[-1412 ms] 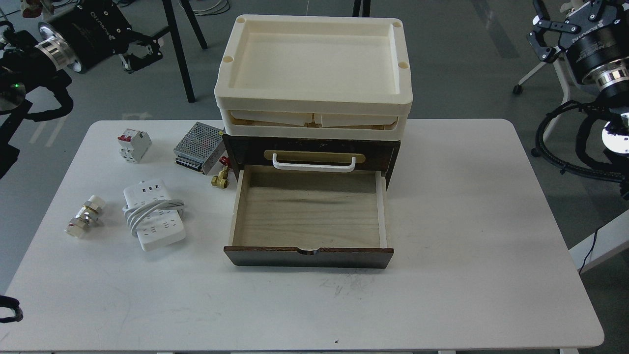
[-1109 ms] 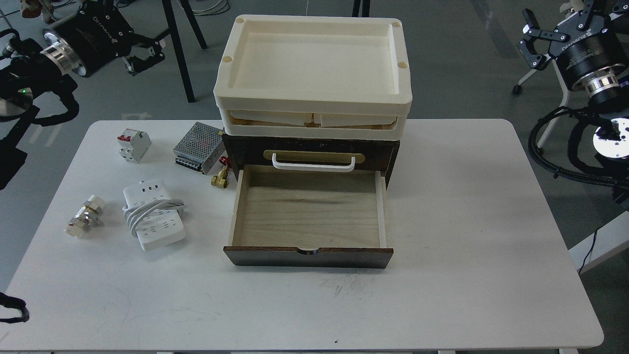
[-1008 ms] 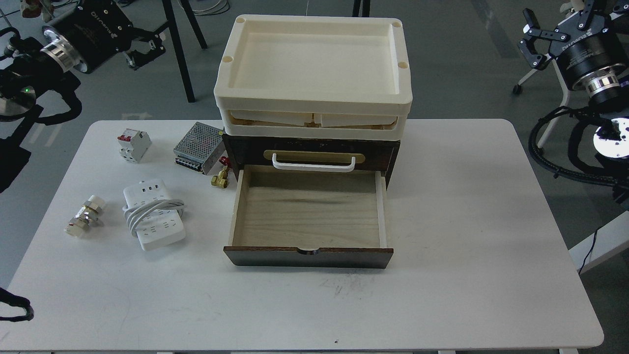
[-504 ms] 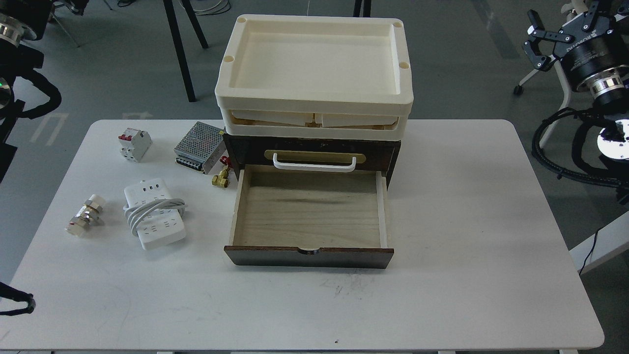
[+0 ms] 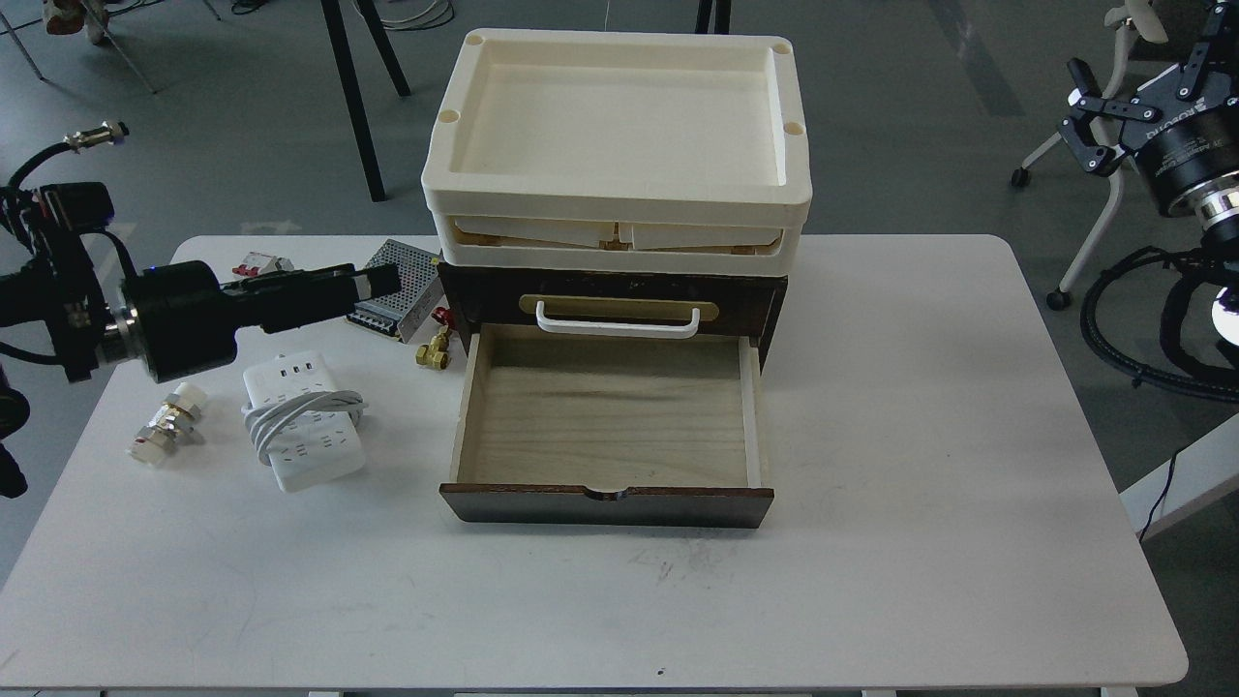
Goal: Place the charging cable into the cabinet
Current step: 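Reach the left gripper to the white charger with cable and grasp it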
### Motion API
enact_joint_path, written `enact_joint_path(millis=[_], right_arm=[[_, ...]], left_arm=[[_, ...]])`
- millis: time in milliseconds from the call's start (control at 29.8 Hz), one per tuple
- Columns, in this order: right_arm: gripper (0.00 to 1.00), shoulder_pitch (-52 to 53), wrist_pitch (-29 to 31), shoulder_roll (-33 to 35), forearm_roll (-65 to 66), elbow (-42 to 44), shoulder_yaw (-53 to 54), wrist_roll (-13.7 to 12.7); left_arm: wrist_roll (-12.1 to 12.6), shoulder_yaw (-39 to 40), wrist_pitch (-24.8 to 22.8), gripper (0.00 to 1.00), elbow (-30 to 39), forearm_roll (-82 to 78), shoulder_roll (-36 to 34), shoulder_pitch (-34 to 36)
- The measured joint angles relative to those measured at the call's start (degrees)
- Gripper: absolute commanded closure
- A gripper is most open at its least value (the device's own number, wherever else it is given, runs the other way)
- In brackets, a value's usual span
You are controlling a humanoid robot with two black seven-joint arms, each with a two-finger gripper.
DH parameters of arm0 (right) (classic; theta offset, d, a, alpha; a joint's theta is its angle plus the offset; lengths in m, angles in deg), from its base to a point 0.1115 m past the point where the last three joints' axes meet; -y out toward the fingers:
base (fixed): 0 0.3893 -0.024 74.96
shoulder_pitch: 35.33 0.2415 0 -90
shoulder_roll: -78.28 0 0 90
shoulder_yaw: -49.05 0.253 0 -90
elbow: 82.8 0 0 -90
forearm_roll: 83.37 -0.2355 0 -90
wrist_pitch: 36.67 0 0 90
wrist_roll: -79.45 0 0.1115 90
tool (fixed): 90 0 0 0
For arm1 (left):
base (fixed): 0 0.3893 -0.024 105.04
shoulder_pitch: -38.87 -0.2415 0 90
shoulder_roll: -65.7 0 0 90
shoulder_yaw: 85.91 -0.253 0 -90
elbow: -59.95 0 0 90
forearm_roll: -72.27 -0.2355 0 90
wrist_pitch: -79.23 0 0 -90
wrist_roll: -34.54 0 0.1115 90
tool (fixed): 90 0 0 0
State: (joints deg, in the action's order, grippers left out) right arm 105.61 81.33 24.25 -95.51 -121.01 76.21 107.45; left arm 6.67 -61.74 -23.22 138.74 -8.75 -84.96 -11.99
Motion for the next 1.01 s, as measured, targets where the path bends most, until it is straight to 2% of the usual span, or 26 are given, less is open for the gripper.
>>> enact_joint_path(millis=[67,134,202,235,471,571,773,941,975,1008], right_arm=[[0.00,-0.7,0.0,0.1,0.0,-0.3,0.0,0.0],[0.00,-1.3,0.0,0.2,0.0,-0.6,0.0,0.0],[0.00,-1.8,0.0,0.4,0.0,-0.9,0.0,0.0],[0.00,-2.1,0.0,0.5,0.0,-1.0,0.0,0.0],[0.00,-3.6,0.0,1.2,0.0,-0.8,0.2,0.0],[0.00,-4.2,0.0,1.3,0.0,-0.8,0.3,0.0],[0.00,-5.1,0.0,1.3,0.0,-0.8,0.4,0.0],[0.00,-5.6,0.0,1.3,0.0,-0.9,0.5,0.0],[0.00,-5.8,0.0,1.3,0.0,-0.9,0.5,0.0],[0.00,-6.0,0.0,1.3,0.0,-0.9,0.5,0.0]], left_arm=[[-0.1,-2.7,3.9,0.05,-6.9,-12.6,0.3,0.0],[-0.1,-4.4,5.1,0.07,-12.3,-24.3,2.2,0.0],[-0.2,-6.2,5.5,0.16,-16.6,-34.3,4.3,0.3],[-0.2,-7.1,5.7,0.17,-17.9,-35.9,5.0,0.4],[-0.2,-11.1,6.1,0.17,-20.9,-39.7,7.8,0.7],[-0.1,-11.1,6.1,0.24,-21.3,-39.6,8.4,0.8],[-0.1,-11.1,6.1,0.49,-23.8,-39.2,11.7,0.9],[-0.1,-11.3,6.7,0.54,-25.7,-39.7,13.0,0.9],[-0.1,-11.3,6.8,0.63,-25.7,-39.7,13.0,0.9],[-0.1,-11.3,6.8,0.86,-25.8,-39.7,13.0,0.9]])
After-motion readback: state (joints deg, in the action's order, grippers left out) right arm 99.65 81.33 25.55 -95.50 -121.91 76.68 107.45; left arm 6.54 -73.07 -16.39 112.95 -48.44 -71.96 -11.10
